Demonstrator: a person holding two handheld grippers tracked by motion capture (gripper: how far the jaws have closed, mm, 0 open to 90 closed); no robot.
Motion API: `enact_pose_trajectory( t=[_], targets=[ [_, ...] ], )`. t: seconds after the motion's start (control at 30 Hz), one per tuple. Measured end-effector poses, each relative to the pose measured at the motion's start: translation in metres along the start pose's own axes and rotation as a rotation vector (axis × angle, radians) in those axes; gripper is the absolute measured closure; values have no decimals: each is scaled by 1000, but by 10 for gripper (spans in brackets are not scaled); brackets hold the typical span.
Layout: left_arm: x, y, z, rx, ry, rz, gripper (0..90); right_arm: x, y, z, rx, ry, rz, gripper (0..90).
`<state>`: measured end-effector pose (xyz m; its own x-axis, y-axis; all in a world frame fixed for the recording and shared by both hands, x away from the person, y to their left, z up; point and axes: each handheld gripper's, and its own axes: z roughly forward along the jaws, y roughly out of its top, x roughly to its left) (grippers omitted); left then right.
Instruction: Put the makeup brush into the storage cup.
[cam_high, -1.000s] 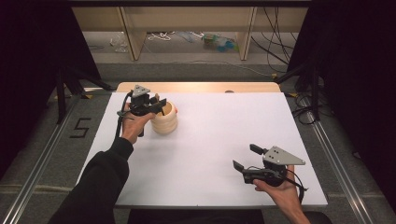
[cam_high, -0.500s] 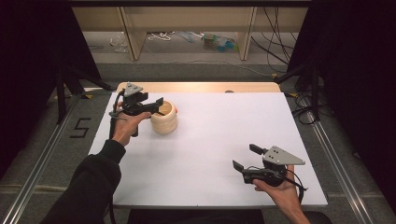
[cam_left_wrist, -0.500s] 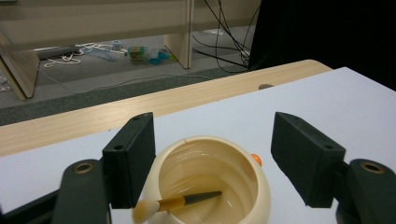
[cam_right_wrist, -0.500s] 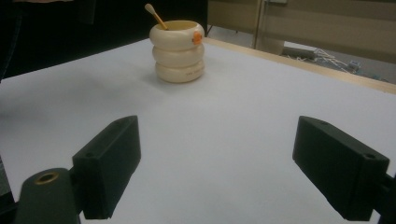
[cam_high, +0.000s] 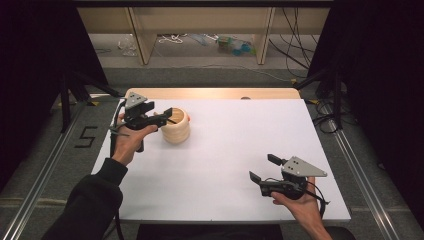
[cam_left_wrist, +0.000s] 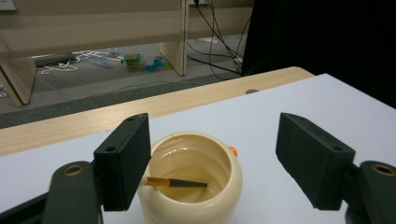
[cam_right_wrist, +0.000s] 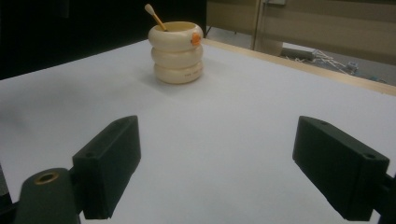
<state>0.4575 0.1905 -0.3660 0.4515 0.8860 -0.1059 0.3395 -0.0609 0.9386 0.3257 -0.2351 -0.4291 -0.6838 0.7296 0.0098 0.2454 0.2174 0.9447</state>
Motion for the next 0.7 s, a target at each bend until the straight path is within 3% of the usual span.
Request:
enact_pose_trajectory(
  t=[0.2,0.27,0.4,0.7],
  targets=[
    [0,-7,-17,-4,-14,-4,252,1,0,-1,10,3,17,163],
    [-1,-10,-24,-14,-22,-7,248,0,0,0,-1,-3,0,162],
    [-6,-16,-31,-16,-32,-1,247,1,0,0,8,3,16,162],
    [-17,-27,-43,-33,-73,5,232,0,0,0,0,-1,3,162]
  ],
)
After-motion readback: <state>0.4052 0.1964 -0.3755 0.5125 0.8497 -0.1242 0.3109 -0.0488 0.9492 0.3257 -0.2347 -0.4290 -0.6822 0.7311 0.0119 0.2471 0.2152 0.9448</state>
